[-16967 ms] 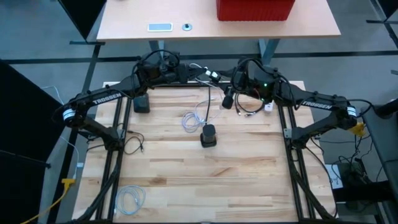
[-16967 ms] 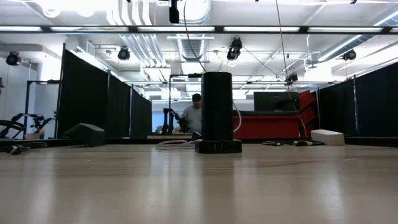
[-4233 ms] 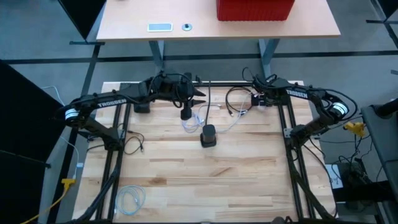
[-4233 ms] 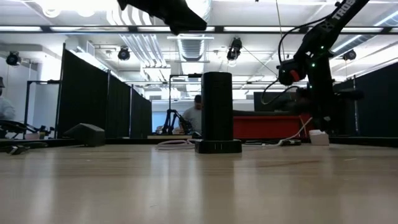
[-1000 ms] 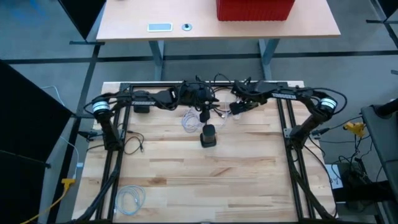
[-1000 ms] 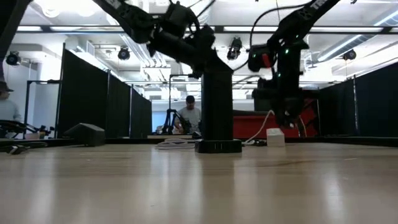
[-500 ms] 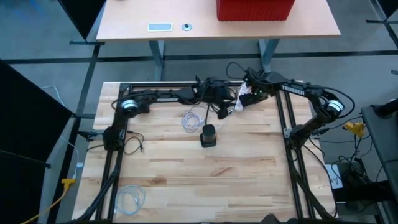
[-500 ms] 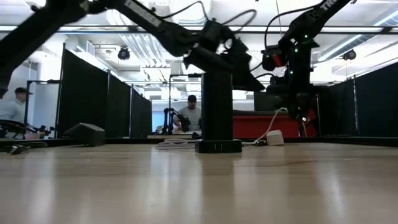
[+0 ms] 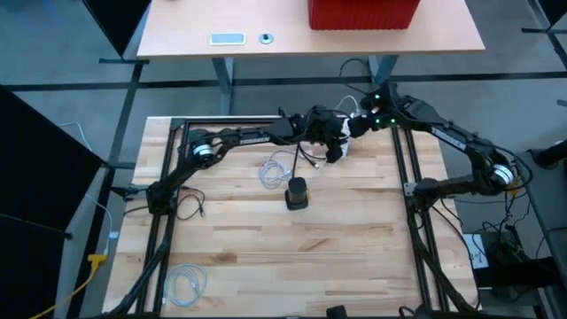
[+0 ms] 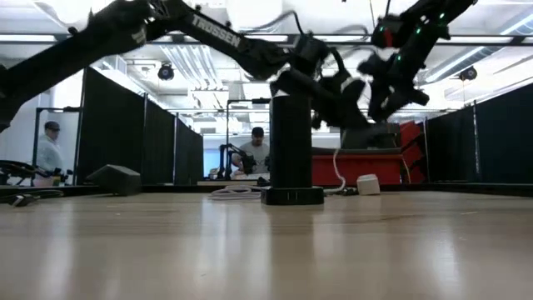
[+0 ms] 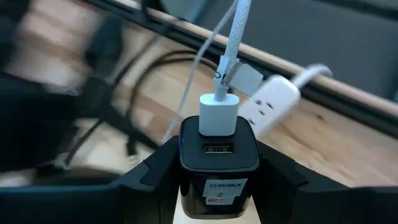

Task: Insert USB
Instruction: Insert the black charger adapter into the white outlet extension

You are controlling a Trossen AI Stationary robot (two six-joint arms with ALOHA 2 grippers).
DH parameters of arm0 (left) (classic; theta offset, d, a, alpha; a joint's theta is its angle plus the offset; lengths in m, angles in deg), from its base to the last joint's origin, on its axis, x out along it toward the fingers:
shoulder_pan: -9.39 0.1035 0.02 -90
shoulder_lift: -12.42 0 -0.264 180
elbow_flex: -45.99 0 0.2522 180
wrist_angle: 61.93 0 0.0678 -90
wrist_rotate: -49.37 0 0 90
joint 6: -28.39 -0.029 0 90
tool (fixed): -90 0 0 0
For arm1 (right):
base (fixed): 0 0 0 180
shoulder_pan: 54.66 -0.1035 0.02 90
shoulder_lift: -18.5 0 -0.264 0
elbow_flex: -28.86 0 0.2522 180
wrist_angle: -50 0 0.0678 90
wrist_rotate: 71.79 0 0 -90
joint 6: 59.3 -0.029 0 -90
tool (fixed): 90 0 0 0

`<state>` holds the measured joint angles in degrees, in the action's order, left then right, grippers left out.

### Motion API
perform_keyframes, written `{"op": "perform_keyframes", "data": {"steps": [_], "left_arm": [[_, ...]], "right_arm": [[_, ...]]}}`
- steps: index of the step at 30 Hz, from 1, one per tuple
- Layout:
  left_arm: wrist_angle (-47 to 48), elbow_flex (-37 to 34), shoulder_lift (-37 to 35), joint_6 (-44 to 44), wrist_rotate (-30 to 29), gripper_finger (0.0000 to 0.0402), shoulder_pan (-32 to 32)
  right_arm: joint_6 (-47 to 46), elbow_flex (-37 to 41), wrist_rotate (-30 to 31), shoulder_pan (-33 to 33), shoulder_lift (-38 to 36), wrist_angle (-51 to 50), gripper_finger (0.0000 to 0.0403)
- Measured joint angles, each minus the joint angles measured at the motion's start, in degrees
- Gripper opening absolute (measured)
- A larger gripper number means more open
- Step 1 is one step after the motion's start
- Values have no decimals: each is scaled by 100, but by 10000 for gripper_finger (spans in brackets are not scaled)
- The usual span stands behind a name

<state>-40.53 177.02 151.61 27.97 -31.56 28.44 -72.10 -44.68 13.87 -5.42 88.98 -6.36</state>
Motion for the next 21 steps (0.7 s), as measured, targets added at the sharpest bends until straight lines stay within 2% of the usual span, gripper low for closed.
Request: {"op": "perform_keyframes", "data": {"steps": [9,12,17,21], "left_arm": [[142,558,766,325,-344,103,-103],[107,576,856,337,-757,103,-145],[168,510,920,541,-864,103,-170],[291,475,909,559,-897,103,-215]], "right_arm": [[732,16,-634,29,-971,252,144],[1126,95,-698,81,-1137,324,144],[1586,548,-1860,398,-1073,1074,144],[1738,1122,-2359,586,-837,2096,144]]}}
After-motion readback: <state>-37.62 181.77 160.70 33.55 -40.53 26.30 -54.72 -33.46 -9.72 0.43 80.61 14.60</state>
